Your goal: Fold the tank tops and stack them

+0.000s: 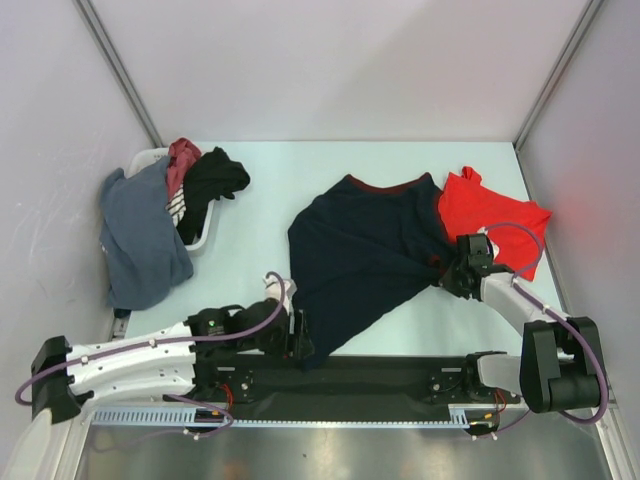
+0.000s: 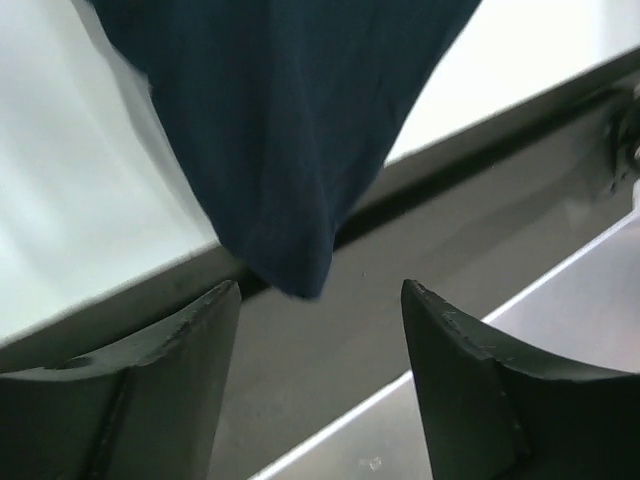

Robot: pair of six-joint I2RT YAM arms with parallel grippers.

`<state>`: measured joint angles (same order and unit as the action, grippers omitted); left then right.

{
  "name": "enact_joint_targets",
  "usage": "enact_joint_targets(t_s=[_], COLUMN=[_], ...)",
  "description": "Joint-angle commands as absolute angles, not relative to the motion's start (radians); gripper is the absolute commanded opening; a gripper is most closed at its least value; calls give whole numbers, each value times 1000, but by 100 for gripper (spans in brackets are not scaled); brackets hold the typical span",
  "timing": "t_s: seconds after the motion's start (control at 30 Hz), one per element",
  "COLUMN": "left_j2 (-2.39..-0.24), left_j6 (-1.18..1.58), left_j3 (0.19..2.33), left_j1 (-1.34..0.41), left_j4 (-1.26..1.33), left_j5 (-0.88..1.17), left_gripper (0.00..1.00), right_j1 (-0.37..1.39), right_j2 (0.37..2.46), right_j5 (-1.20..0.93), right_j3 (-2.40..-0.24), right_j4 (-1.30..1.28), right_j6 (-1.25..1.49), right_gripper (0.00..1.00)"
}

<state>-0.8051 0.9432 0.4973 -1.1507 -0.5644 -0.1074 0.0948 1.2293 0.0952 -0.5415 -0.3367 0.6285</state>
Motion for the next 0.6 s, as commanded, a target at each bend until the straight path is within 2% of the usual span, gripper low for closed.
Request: enact_joint_targets(t_s=[0.0, 0.2, 0.3, 0.57], left_j2=[-828, -867, -873, -994], left_j6=[1075, 1126, 1126, 1126], left_j3=[503, 497, 466, 453], left_j1=[-1273, -1390, -1390, -1388], left_j4=[-636, -600, -545, -472], left_j5=[-190, -224, -213, -209], left_gripper=[70, 66, 56, 52], right_j1=[92, 91, 87, 84], right_j2=[1239, 1244, 1247, 1247], right_j5=[81, 66, 55, 38], right_j3=[-571, -572, -574, -572], right_j4=[-305, -298, -296, -293], right_j6=[604, 591, 580, 577], right_gripper=[0, 0, 0, 0])
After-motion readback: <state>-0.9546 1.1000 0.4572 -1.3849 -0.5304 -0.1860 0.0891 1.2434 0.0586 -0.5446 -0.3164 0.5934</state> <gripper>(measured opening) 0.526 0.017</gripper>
